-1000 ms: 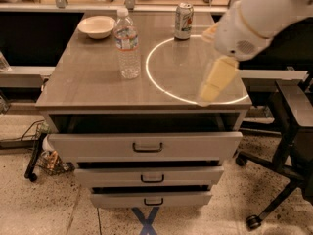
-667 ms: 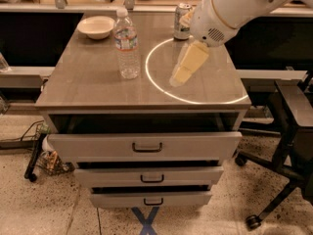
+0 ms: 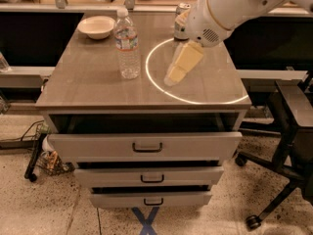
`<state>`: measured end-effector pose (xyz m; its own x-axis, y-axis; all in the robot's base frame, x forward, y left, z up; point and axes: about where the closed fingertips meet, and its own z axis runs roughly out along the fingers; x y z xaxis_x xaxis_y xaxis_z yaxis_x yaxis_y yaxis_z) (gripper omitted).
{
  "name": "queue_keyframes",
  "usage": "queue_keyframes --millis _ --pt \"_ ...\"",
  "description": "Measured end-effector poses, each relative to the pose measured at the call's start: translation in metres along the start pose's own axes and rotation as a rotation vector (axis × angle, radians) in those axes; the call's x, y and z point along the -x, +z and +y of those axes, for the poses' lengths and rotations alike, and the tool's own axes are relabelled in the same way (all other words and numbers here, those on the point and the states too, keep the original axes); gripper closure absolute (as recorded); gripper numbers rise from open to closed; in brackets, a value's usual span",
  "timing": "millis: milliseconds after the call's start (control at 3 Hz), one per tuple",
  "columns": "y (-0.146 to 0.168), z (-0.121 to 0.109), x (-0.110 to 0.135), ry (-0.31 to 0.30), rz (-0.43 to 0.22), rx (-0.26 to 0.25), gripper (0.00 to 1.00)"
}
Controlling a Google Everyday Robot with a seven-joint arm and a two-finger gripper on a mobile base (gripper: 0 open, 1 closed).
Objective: Knock water bottle over
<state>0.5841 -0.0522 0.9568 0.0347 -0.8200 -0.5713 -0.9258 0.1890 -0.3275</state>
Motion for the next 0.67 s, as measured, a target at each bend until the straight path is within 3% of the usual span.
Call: queue_keyframes --millis 333,667 --pt "0.046 -0.028 0.027 0.055 -0.106 -0.038 0.00" --pt "0.097 -0.069 0.048 0.157 -0.224 -0.085 0.00"
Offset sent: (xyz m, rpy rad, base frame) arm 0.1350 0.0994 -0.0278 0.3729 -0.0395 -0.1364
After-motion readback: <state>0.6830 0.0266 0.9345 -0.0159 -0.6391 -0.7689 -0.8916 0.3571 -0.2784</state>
